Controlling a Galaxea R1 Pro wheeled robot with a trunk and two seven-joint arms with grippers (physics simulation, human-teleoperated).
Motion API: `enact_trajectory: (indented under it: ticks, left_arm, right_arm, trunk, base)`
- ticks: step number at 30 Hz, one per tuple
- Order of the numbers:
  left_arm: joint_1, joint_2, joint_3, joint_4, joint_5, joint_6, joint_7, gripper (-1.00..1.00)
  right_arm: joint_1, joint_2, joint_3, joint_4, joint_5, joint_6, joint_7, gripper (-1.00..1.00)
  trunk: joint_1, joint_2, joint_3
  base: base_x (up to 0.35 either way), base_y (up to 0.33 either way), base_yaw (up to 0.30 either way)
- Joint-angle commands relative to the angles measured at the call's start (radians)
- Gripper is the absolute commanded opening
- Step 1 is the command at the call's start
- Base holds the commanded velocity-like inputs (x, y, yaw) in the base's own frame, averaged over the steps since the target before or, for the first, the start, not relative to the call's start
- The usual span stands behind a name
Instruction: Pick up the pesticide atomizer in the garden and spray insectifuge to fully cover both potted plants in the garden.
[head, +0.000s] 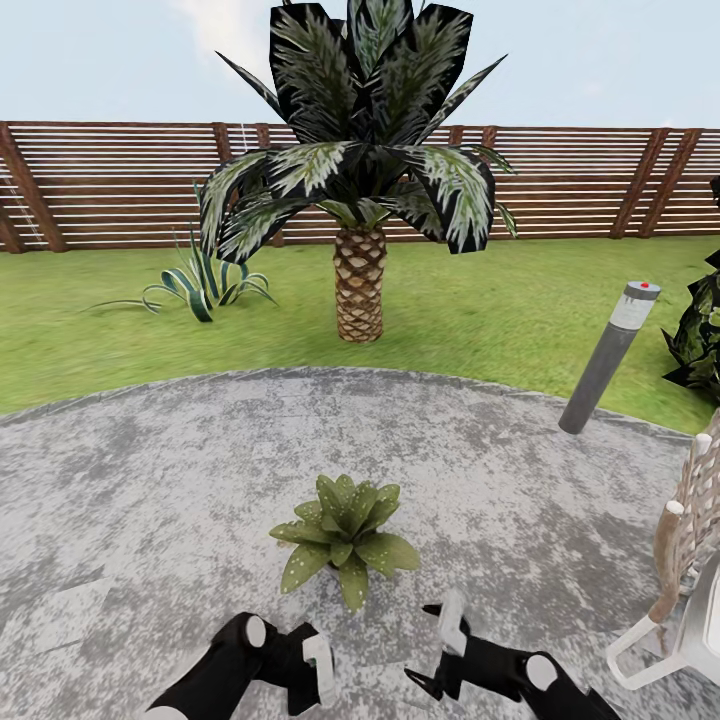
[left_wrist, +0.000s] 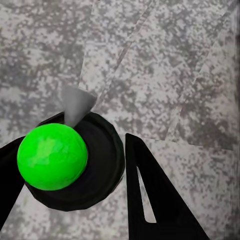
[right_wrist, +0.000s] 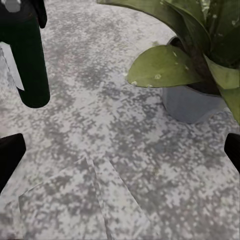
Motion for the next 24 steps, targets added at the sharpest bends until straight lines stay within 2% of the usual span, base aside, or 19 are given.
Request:
enact_trajectory:
  ticks: [1, 2, 5, 8, 9, 17, 21, 24]
  left_arm:
    - [-0.001, -0.001, -0.001, -0.001, -0.009, -0.004, -0.002, -1.0]
    - [-0.015, -0.003, -0.005, -0.002, -0.011, 0.001, 0.003, -1.0]
    - [-0.018, -0.002, -0.006, -0.003, -0.018, 0.002, 0.006, -1.0]
    - [-0.018, -0.003, -0.006, -0.005, -0.042, 0.002, 0.008, -1.0]
    - [-0.018, -0.002, -0.006, -0.009, -0.051, 0.003, 0.01, -1.0]
    - [-0.028, -0.017, -0.006, -0.019, -0.058, 0.005, 0.012, -1.0]
    - [-0.033, -0.026, -0.006, -0.02, -0.057, 0.005, 0.012, -1.0]
    - [-0.033, -0.034, -0.006, -0.021, -0.056, 0.004, 0.012, -1.0]
  right_arm:
    - [0.0, 0.001, 0.002, -0.006, 0.009, -0.006, 0.018, 1.0]
    - [0.0, 0.009, 0.003, -0.029, 0.008, -0.006, 0.071, 1.0]
    - [0.0, 0.01, 0.003, -0.034, 0.008, -0.006, 0.075, 1.0]
    - [0.0, 0.011, 0.003, -0.049, 0.007, -0.005, 0.087, 1.0]
    - [0.0, 0.011, 0.003, -0.053, 0.007, -0.005, 0.098, -1.0]
    - [0.0, 0.017, 0.006, -0.09, 0.007, -0.004, 0.128, -1.0]
    - [0.0, 0.037, 0.006, -0.107, 0.008, -0.004, 0.155, -1.0]
    - [0.0, 0.043, 0.006, -0.109, 0.008, -0.004, 0.157, -1.0]
  trunk:
    - [0.0, 0.0, -0.001]
    - [0.0, 0.0, -0.001]
    - [0.0, 0.0, -0.001]
    - [0.0, 0.0, -0.001]
    - [0.0, 0.0, -0.001]
    - [0.0, 0.0, -0.001]
    - [0.0, 0.0, -0.001]
    - [0.0, 0.0, -0.001]
  base:
    - [0.0, 0.0, 0.0]
    - [0.0, 0.0, 0.0]
    - [0.0, 0.0, 0.0]
    - [0.0, 0.0, 0.0]
    - [0.0, 0.0, 0.0]
    - [0.0, 0.0, 0.0]
    - [0.0, 0.0, 0.0]
    - [0.0, 0.0, 0.0]
